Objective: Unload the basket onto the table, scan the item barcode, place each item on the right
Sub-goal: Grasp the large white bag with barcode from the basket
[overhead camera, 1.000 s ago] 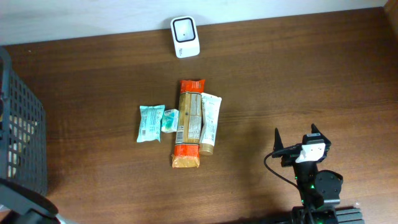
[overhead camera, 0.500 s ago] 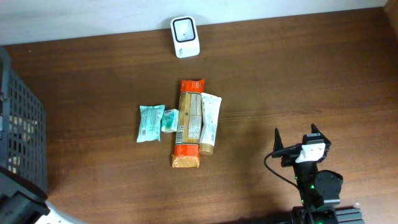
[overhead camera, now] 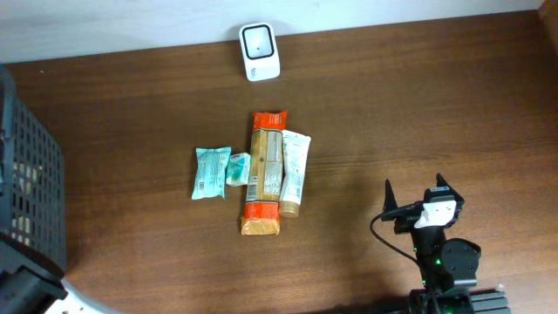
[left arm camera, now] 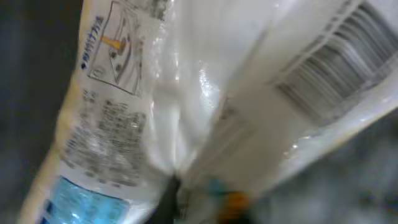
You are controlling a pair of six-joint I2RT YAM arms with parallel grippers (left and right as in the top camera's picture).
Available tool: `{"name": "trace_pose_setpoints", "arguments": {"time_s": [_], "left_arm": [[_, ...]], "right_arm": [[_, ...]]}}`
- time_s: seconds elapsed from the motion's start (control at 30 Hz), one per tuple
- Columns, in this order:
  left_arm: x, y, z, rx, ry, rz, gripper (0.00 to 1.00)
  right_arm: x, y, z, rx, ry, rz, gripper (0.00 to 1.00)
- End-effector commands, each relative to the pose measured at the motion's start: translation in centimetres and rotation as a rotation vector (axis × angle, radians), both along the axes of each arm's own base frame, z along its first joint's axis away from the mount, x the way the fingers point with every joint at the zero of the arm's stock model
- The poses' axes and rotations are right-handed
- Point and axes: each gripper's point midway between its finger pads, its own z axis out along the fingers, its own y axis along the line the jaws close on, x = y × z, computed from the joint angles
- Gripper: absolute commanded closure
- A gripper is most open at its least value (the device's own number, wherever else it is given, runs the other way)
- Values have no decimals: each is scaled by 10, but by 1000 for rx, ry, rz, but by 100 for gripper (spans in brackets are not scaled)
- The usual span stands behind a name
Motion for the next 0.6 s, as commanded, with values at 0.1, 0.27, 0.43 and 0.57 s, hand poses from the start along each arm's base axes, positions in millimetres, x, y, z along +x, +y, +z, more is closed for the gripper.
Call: {"name": "trace_pose_setpoints", "arguments": {"time_s": [0.1, 0.27, 0.43, 0.57], "left_arm": [[-5, -20, -31, -121, 31, 39, 100], [17, 2, 94, 14, -165, 120, 100], [4, -11, 251, 182, -460, 210, 100], [-36, -56, 358, 265, -705, 256, 100]], "right_arm": [[0, -1, -2, 5, 1, -3, 1], [0, -1, -2, 5, 1, -3, 1], [0, -1, -2, 5, 1, -3, 1], [0, -1, -2, 5, 1, -3, 1]]}}
